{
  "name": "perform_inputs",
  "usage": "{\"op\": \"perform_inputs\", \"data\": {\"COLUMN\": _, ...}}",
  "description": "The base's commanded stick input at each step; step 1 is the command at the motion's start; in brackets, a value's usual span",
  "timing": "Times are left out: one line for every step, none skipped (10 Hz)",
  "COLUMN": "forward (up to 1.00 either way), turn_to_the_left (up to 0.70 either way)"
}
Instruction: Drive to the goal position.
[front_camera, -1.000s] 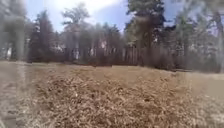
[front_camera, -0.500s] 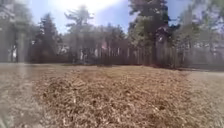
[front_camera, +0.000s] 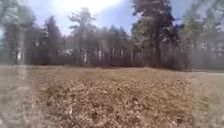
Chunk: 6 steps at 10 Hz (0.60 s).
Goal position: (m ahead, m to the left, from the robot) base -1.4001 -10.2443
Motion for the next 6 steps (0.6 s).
{"op": "perform_inputs", "data": {"forward": 0.7, "turn_to_the_left": 0.0}}
{"op": "perform_inputs", "data": {"forward": 0.7, "turn_to_the_left": 0.0}}
{"op": "perform_inputs", "data": {"forward": 0.7, "turn_to_the_left": 0.0}}
{"op": "perform_inputs", "data": {"forward": 0.7, "turn_to_the_left": 0.0}}
{"op": "perform_inputs", "data": {"forward": 0.7, "turn_to_the_left": 0.0}}
{"op": "perform_inputs", "data": {"forward": 0.7, "turn_to_the_left": 0.0}}
